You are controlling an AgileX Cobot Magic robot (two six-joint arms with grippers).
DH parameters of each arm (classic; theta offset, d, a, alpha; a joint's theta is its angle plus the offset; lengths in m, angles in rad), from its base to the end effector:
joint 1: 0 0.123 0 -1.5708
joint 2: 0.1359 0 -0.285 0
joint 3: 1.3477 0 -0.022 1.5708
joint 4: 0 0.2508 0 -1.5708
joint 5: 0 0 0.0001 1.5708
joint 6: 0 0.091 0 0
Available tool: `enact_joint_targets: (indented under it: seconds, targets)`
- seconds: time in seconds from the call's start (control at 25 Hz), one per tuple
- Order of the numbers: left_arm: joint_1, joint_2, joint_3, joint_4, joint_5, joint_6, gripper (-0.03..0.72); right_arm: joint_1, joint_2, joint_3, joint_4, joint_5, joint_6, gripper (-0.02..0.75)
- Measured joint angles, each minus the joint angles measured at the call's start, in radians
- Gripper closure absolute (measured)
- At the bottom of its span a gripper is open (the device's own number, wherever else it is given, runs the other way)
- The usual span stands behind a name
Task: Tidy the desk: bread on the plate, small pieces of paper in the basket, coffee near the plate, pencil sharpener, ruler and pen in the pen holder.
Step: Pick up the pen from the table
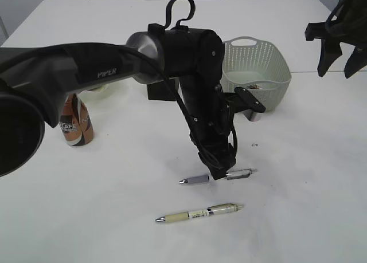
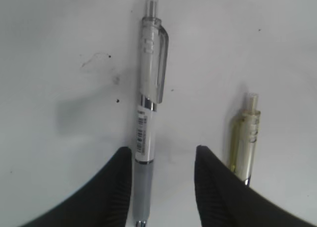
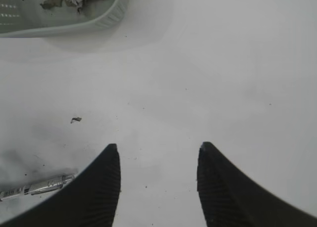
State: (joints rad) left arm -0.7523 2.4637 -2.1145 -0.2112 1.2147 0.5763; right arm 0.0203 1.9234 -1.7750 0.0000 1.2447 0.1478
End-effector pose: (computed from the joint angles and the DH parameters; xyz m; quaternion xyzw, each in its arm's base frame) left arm 0.3536 -0.3554 0.1375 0.5872 0.8019 -0.1041 0.0378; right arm 0.4091 0.0083 0.2934 0.0631 0.9892 0.0111 0.1316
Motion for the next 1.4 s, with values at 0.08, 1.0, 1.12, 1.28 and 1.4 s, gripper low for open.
enact_joint_targets:
  seconds: [0.08, 1.0, 1.12, 1.28, 1.4]
  targets:
    - [0.000, 0.009, -0.006, 0.000, 0.000, 0.000, 0.381, 0.000, 0.000, 0.000, 0.000, 0.000, 0.000, 0.365]
    - [-0.015, 0.105, -0.077, -0.004, 0.001, 0.002, 0.437, 0.000, 0.010, 0.000, -0.014, -0.002, 0.001, 0.366]
    - [-0.015, 0.107, -0.080, -0.004, 0.001, 0.002, 0.449, 0.000, 0.010, 0.000, -0.022, -0.002, 0.001, 0.366]
    - [-0.015, 0.111, -0.086, 0.008, 0.001, 0.003, 0.453, 0.000, 0.010, 0.000, -0.030, -0.002, 0.001, 0.367]
    - [-0.015, 0.115, -0.089, 0.017, 0.001, 0.003, 0.456, 0.000, 0.010, 0.000, -0.032, -0.002, 0.001, 0.367]
